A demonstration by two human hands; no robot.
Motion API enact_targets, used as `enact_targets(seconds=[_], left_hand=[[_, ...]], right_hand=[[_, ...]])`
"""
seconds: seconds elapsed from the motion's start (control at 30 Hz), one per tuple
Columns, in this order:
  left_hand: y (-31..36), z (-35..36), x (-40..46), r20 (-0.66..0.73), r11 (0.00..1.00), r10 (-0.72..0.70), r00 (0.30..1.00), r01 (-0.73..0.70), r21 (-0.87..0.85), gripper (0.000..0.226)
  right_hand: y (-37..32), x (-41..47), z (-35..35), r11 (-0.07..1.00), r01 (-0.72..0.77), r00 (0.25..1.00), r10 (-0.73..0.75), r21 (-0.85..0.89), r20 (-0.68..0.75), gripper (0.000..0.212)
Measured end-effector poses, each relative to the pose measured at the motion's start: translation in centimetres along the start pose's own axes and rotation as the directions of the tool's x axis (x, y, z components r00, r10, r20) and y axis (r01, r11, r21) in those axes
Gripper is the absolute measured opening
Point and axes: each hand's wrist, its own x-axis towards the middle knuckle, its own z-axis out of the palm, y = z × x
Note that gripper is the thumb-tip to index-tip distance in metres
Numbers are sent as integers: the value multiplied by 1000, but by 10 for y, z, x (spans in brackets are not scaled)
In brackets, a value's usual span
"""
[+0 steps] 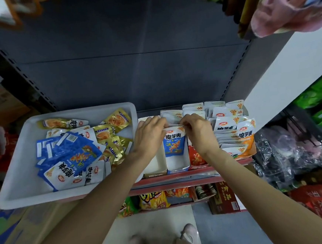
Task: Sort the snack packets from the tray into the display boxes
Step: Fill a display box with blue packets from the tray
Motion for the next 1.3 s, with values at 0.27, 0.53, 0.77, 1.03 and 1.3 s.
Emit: enact_targets(seconds=[0.27,0.53,0.77,1.03,1.3], left_hand=[[15,1,6,-16,991,-99,995,100,83,40],[-20,-25,-21,-44,961,-266,963,262,-90,31],[-120,-65,-69,97,906,-422,902,423,10,32],[-228,-83,-124,483,847,-531,696,424,320,104],[-250,-97,-131,499,795,-549,671,603,64,68]], right_hand=[[2,-3,-1,998,44,998,-45,38,42,23],[-45,2,14,980,195,974,-197,30,112,24],[-135,8,76,979,177,891,-202,98,408,38],[-201,13,173,969,247,745,-194,7,638,68],[-210,12,207,964,198,707,-13,-180,707,61]])
